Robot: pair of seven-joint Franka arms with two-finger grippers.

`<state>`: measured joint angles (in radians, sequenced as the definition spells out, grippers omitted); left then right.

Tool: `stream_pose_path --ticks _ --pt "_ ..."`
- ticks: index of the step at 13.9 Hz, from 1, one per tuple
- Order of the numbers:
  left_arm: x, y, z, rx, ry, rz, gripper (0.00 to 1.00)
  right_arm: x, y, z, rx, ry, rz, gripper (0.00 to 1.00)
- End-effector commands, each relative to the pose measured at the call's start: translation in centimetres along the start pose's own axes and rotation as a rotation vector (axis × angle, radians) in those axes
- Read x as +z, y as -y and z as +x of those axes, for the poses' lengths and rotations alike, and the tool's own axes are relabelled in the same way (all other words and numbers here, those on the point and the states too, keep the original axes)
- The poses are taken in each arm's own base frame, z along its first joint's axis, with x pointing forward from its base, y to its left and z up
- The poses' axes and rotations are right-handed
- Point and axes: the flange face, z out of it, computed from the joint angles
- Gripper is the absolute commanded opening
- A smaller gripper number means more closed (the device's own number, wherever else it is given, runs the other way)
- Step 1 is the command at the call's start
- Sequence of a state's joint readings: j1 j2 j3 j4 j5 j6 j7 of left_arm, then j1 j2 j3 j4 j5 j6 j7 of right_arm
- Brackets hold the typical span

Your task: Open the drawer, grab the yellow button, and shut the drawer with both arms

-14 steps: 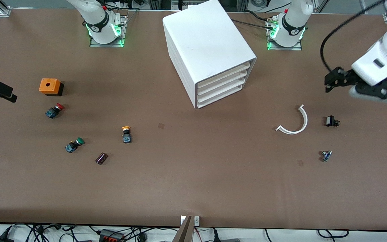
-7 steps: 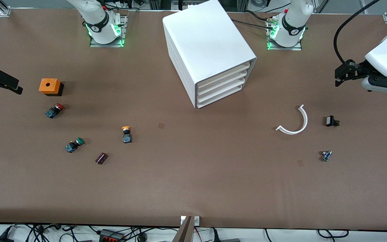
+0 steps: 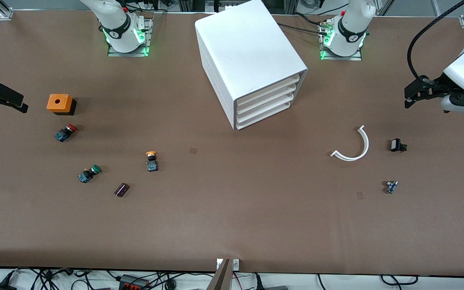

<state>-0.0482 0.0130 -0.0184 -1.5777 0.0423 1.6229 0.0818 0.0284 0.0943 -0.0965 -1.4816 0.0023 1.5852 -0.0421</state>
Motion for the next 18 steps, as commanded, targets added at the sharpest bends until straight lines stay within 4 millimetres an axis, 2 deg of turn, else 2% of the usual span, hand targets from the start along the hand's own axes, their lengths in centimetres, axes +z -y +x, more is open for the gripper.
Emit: stream_pose_path --ticks 1,18 --pt "-0.08 0.98 -0.69 -0.022 0.002 -0.018 1.00 -0.32 -0.05 -0.66 -0.010 -0.012 -0.034 1.00" --pt "0.35 0.80 -0.61 -0.019 0.014 -0.020 1.00 0.67 -0.01 -0.27 -0.013 0.008 -0.033 1.00"
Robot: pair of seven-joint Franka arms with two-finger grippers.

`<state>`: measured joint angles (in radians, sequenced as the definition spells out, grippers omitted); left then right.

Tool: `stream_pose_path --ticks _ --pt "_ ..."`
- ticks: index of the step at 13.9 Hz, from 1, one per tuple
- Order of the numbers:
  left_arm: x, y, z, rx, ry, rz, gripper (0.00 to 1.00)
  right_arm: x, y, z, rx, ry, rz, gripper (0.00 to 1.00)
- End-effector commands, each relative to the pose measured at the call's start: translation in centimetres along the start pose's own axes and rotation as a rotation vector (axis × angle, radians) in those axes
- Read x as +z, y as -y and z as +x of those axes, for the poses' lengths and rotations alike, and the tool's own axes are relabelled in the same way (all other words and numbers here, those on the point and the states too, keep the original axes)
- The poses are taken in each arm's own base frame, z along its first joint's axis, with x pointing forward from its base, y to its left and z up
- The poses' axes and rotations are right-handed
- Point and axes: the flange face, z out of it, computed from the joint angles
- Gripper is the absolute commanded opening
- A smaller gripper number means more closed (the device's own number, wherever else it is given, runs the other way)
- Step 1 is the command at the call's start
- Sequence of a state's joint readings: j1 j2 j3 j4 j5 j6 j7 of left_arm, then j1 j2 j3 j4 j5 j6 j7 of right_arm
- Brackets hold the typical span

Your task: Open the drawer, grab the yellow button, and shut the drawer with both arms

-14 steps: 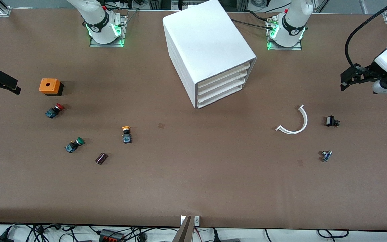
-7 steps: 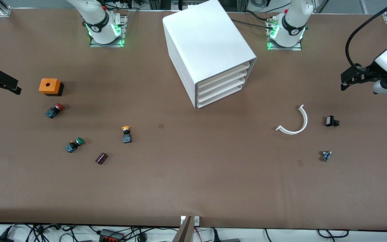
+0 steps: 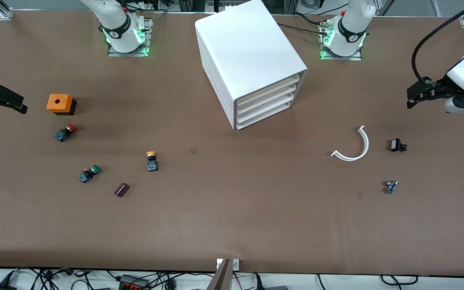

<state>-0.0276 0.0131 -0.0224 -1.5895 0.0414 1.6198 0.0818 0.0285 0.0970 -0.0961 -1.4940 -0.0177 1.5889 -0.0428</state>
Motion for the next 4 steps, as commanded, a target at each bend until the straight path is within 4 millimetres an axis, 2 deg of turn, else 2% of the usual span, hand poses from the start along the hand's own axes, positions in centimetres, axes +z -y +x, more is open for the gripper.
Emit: stream_pose_path --ticks 1,4 --pt "-0.27 -0.09 -0.44 -0.002 -0.001 -0.018 1.00 -0.03 0.09 -0.34 -0.010 -0.005 -0.013 1.00" --pt "-0.12 0.08 -0.47 -0.005 0.002 -0.018 1.00 -0.03 0.09 -0.34 -0.010 -0.005 -0.013 1.00"
